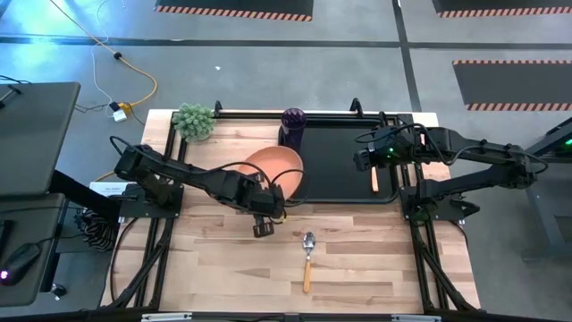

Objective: Pick and place plate/cup/fork/spoon on tray
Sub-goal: Put the orange plate to the center of the black tray

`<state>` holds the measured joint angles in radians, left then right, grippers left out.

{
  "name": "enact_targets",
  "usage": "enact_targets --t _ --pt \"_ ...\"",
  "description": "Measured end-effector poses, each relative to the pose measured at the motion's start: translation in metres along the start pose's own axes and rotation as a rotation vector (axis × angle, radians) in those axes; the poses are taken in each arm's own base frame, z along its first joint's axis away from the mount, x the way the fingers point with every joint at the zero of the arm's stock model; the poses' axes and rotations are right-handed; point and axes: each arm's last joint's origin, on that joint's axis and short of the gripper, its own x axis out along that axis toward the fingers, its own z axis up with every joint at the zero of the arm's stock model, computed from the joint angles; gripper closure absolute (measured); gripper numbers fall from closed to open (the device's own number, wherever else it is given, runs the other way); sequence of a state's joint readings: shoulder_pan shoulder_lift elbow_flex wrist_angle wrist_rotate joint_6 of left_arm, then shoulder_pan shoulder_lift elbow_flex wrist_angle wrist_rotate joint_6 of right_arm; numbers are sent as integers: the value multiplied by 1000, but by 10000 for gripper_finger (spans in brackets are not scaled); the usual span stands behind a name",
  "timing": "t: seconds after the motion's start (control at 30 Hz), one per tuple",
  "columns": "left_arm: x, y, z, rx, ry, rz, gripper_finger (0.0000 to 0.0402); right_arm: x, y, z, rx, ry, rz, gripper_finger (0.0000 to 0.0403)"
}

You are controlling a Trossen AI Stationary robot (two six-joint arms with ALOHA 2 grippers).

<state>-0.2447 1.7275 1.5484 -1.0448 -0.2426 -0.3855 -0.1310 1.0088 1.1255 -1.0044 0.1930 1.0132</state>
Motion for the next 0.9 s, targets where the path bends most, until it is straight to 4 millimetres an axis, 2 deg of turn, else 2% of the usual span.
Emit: enact_targets --t 0.27,0.57,0.73,0.9 --pt "-2 9 8 260 -15 -55 401 0 0 2 54 -42 -15 277" --pt "1 19 22 462 -118 -61 401 -1 6 7 108 -123 32 277" --pt "1 23 22 581 -111 -48 401 -1 7 6 135 -91 57 277" --pt "1 19 21 788 -115 -39 401 0 5 8 124 -41 73 277"
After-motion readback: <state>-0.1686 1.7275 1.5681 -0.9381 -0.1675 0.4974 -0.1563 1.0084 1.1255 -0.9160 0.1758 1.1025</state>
